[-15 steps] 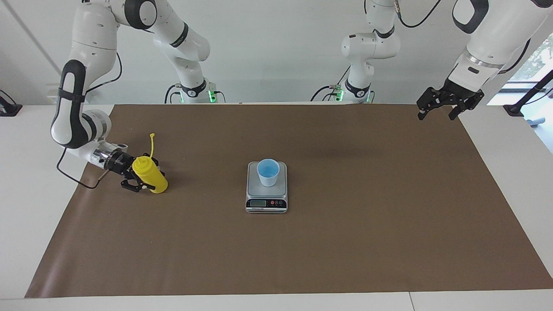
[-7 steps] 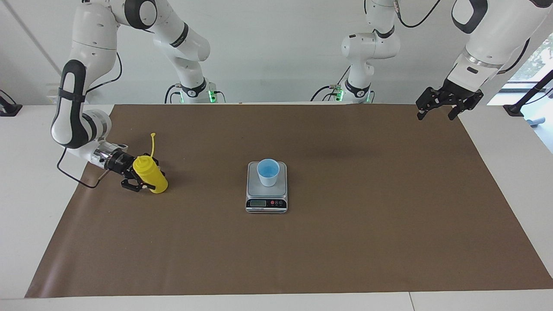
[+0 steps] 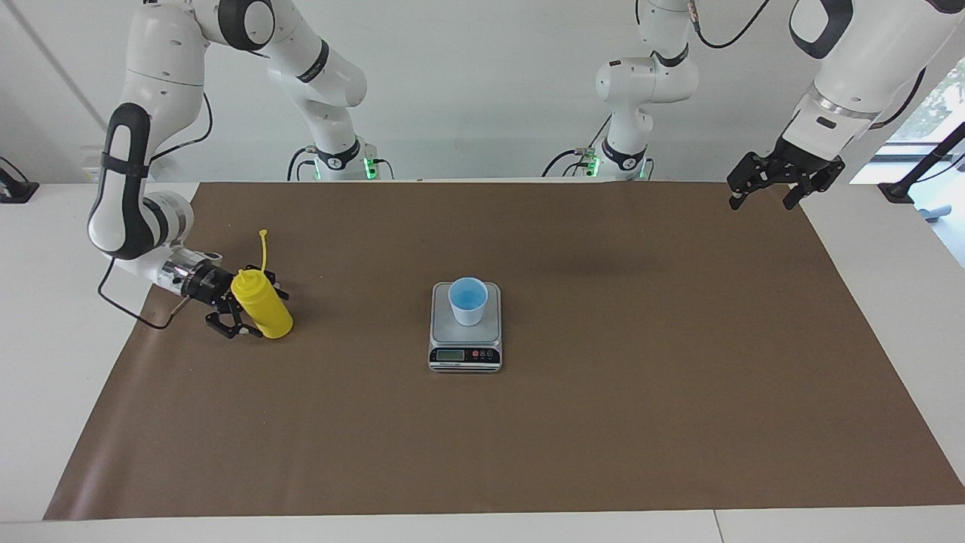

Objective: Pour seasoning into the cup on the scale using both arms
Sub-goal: 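Open the right gripper and release the bottle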

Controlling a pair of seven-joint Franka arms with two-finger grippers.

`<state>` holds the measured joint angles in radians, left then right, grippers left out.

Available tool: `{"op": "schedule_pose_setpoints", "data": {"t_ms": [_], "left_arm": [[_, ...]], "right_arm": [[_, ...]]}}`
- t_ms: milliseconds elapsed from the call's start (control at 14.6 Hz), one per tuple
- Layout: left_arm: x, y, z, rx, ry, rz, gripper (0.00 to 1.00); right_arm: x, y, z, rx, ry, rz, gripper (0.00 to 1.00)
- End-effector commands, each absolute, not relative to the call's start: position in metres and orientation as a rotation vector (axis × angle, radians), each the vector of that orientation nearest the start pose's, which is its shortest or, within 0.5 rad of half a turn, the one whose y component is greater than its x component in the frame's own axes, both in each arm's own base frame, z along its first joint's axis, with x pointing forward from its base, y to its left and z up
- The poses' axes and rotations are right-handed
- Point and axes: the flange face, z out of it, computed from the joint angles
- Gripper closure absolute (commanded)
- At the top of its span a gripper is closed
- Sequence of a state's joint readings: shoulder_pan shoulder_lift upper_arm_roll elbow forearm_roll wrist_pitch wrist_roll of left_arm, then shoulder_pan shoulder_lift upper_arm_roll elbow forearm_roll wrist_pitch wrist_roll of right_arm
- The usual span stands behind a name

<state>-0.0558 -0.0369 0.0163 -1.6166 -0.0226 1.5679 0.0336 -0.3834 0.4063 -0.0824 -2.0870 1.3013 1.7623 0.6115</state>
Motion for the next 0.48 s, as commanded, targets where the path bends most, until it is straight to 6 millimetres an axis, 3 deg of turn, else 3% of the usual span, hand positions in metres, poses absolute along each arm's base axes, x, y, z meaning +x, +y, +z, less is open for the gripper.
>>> {"op": "schedule_pose_setpoints", "data": {"t_ms": [0,206,412], "left_arm": [[0.541,-0.019,0.624,-3.147,0.118,0.031,0.0],[0.541,-0.02,0.624,-3.147,0.121,0.034,0.0],[0.541,-0.02,0.624,-3.147,0.121,0.034,0.0]], "right_arm": [[0.54,-0.156,0.275,-1.29,1.593,0.742,0.0],[0.561,-0.168,0.332,-1.571,1.556,0.653,0.0],[0.551,-0.17,0.353,-1.583,1.548,0.688,0.0]]}}
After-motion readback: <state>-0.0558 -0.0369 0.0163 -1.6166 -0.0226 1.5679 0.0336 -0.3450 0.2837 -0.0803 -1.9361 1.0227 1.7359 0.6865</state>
